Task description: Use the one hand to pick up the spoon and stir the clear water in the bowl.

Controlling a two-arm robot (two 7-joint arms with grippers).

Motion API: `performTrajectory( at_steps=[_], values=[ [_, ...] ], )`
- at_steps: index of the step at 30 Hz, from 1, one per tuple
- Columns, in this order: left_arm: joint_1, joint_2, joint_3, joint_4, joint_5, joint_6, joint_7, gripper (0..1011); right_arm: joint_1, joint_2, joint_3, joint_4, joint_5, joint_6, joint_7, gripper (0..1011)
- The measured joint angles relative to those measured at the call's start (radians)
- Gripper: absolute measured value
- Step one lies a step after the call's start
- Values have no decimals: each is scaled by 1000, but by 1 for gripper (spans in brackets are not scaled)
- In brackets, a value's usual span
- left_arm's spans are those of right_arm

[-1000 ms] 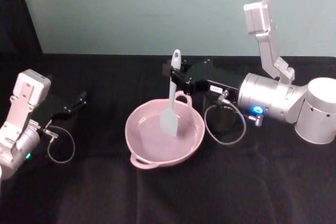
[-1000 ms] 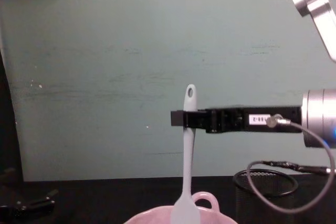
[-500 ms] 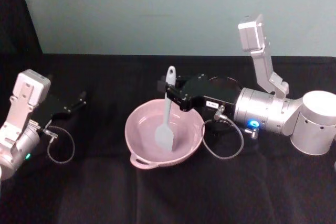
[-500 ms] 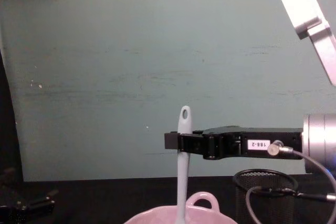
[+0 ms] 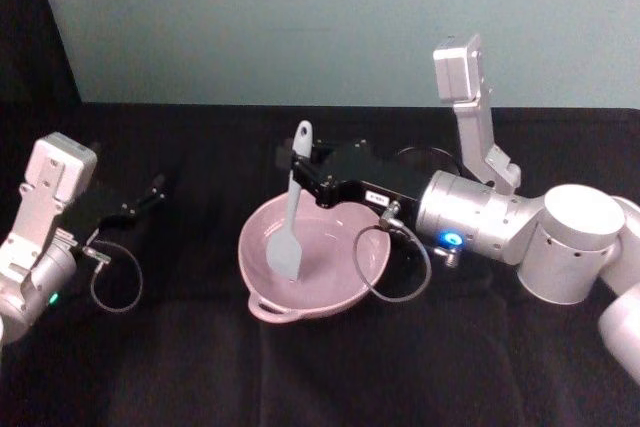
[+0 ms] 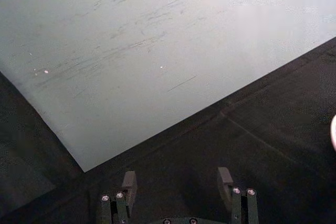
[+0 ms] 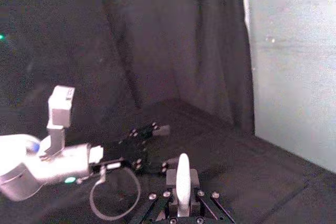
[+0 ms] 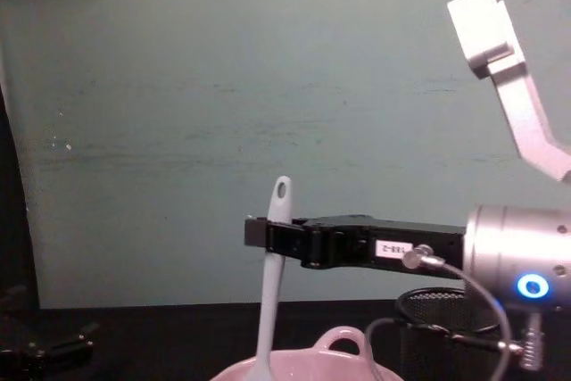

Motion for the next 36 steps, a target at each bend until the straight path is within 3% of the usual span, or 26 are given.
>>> performTrajectory(
  at_steps=[12,19,25,36],
  values=[
    [0,0,0,0,0,0,0,1011,31,-99,20,133,-94,-109,-76,116],
    [0,0,0,0,0,0,0,1011,46,-120,38,187,-150,-157,-115,116],
    [0,0,0,0,0,0,0,1011,44,-109,47,183,-182,-166,-123,116],
    [0,0,0,0,0,0,0,1011,-29,-15,74,37,-183,-118,-48,116]
  ],
)
